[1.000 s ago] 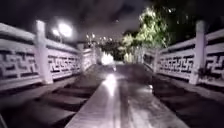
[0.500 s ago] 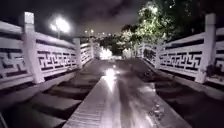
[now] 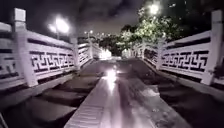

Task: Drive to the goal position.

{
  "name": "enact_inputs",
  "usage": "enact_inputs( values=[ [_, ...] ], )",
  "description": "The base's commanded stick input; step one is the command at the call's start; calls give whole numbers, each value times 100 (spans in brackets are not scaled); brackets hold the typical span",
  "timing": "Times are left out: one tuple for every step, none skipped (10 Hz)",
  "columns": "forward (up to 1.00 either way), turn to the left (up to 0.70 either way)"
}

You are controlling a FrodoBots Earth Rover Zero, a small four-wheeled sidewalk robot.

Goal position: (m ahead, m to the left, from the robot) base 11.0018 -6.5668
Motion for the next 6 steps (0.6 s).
enact_inputs(
  values=[
    [38,0],
    [38,0],
    [38,0],
    [38,0],
    [38,0],
    [38,0]
  ],
)
